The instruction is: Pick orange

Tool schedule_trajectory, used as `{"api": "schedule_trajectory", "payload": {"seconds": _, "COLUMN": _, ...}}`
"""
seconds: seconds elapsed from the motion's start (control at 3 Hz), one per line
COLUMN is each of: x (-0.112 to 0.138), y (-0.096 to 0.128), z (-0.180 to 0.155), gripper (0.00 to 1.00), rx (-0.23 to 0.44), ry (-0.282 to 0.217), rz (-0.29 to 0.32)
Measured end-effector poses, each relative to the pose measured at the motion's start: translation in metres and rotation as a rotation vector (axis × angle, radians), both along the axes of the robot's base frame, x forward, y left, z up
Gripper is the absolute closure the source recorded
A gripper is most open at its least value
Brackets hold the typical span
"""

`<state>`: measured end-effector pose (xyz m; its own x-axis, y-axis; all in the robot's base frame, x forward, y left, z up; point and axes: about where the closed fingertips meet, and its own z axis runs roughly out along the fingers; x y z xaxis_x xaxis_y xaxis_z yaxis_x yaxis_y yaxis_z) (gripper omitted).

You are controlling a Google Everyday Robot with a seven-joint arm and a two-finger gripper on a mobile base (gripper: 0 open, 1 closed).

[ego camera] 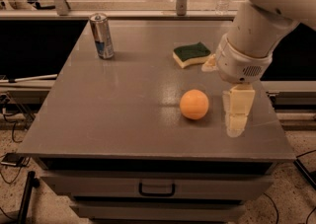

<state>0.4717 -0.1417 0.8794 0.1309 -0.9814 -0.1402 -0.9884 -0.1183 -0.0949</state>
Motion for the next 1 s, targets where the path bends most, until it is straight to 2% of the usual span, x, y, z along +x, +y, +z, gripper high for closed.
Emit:
{"api": "schedule_trajectory", "payload": {"seconds": 0.67, "x": 0.009, "y": 0.028, "z": -0.022, "gripper": 0.00, "rx": 0.022, "ry": 0.059, "rz": 0.047}}
{"api": "schedule_trajectory", "payload": {"seconds": 1.0, "x": 0.008, "y": 0.039, "z": -0.030, "gripper": 0.00, "rx": 0.061, "ry": 0.090, "rz": 0.067}}
